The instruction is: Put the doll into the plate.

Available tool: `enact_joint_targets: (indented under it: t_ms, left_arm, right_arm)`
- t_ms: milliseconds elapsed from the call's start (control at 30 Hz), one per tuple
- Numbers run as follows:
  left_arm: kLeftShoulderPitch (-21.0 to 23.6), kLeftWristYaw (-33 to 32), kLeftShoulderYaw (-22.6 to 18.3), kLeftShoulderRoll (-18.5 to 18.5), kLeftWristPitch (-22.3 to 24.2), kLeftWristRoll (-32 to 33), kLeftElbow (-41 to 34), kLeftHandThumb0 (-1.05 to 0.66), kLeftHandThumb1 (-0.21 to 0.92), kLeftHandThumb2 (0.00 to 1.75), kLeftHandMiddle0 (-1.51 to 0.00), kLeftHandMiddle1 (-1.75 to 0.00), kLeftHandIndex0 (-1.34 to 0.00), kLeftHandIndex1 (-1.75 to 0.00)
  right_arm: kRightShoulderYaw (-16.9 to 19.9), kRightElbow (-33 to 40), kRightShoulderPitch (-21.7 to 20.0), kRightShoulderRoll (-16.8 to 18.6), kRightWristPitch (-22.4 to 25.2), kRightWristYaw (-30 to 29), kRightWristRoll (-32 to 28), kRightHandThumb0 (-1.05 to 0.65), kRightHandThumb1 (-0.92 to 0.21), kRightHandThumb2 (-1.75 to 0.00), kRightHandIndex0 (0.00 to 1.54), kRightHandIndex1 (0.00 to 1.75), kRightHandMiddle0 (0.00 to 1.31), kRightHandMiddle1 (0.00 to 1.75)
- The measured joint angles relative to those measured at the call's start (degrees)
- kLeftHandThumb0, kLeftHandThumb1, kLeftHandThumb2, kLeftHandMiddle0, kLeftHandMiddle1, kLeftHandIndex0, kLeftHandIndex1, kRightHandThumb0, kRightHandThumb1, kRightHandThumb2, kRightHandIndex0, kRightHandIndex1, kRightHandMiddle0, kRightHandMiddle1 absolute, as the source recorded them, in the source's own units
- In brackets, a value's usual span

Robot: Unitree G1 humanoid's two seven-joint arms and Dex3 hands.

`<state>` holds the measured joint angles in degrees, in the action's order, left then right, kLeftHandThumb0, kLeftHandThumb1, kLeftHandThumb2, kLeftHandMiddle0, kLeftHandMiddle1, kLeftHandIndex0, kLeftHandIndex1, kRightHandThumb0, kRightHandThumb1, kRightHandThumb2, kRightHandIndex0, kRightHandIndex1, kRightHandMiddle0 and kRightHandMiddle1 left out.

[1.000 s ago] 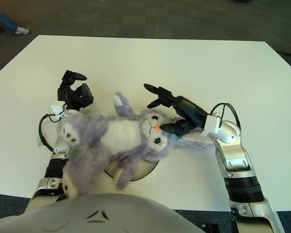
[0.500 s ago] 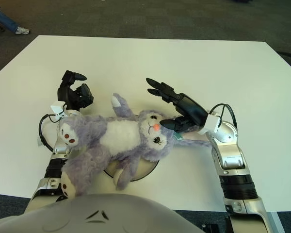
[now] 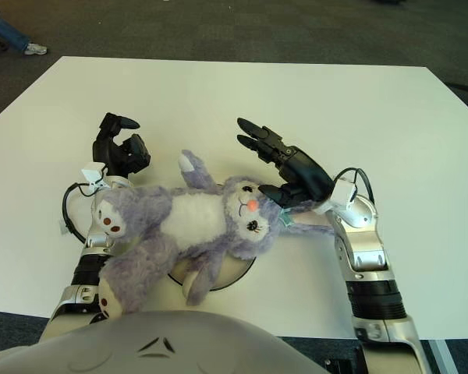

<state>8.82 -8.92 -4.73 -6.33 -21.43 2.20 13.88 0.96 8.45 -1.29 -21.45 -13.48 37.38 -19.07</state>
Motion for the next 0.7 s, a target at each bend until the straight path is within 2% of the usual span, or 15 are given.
enact_joint_targets:
  t_ms: [67,133,200,333,400,500,533,567,600,633,700]
  left_arm:
    - [0.02,0.00,0.01,0.00,0.00,0.03,0.02,-0.43,0.46,1.14,-1.28,-1.75,-0.50,-1.75]
    - [0.10,0.00,0.05,0.00,0.00,0.05,0.06,-0.43,0.46,1.14,-1.28,-1.75,-0.50,-1.75]
    - [0.10,0.00,0.03,-0.01,0.00,0.08,0.06,-0.43,0.46,1.14,-1.28,-1.75,-0.50,-1.75]
    - [0.07,0.00,-0.05,-0.01,0.00,0.07,0.06,-0.43,0.46,1.14,-1.28,-1.75,-0.50,-1.75]
    - [0.05,0.00,-0.08,0.00,-0.01,0.07,0.07,-0.43,0.46,1.14,-1.28,-1.75,-0.50,-1.75]
    - [0.05,0.00,-0.08,0.01,-0.01,0.05,0.13,-0.43,0.46,1.14,-1.28,-1.75,-0.50,-1.75]
    - [0.06,0.00,-0.08,0.00,-0.01,0.05,0.16,-0.43,0.46,1.14,-1.28,-1.75,-0.50,-1.75]
    - [0.07,0.00,-0.09,0.00,-0.01,0.05,0.19,-0.43,0.46,1.14,-1.28,-1.75,-0.50,-1.75]
    - [0.10,0.00,-0.08,0.00,-0.01,0.03,0.24,-0.43,0.46,1.14,-1.29,-1.75,-0.50,-1.75]
    - [0.12,0.00,-0.08,0.00,-0.01,0.01,0.28,-0.43,0.46,1.14,-1.29,-1.75,-0.50,-1.75]
    - [0.14,-0.01,-0.10,0.01,-0.01,0.00,0.30,-0.43,0.46,1.14,-1.29,-1.75,-0.50,-1.75]
  right_arm:
    - [0.07,0.03,-0.02,1.03,2.21,-0.55,-1.34,-0.90,-0.86,-0.39,0.10,0.07,0.00,0.00]
    - [0.97,0.23,-0.25,0.25,5.23,-0.51,-2.28,-0.88,-0.84,-0.37,0.09,0.07,0.00,0.00]
    - [2.66,-0.78,-1.25,-1.47,6.09,-0.32,-2.19,-0.83,-0.74,-0.46,0.08,0.04,0.00,0.00]
    - [6.13,-3.41,-4.52,-4.69,3.91,-1.09,0.69,-0.73,-0.54,-0.68,0.04,0.01,0.00,0.00]
    - [6.89,-4.27,-6.06,-5.19,2.36,-2.04,2.31,-0.64,-0.41,-0.83,0.02,0.01,0.00,0.01]
    - [7.30,-5.37,-7.86,-5.20,0.42,-3.49,4.21,-0.54,-0.30,-0.95,0.02,0.00,0.00,0.02]
    - [7.31,-5.59,-8.14,-5.21,0.09,-3.78,4.70,-0.52,-0.29,-0.96,0.09,0.07,0.00,0.02]
    - [7.33,-6.08,-8.54,-5.21,-0.28,-4.12,5.35,-0.49,-0.27,-0.99,0.16,0.24,0.00,0.01]
    - [7.42,-6.53,-8.85,-5.22,-0.53,-4.49,6.04,-0.46,-0.26,-0.99,0.14,0.58,0.00,0.01]
    - [7.56,-6.91,-9.03,-5.25,-0.69,-4.99,6.77,-0.45,-0.25,-1.01,0.11,0.83,0.00,0.01]
    - [7.91,-7.52,-9.17,-5.31,-0.77,-6.02,7.75,-0.42,-0.23,-1.03,0.05,0.98,0.00,0.01]
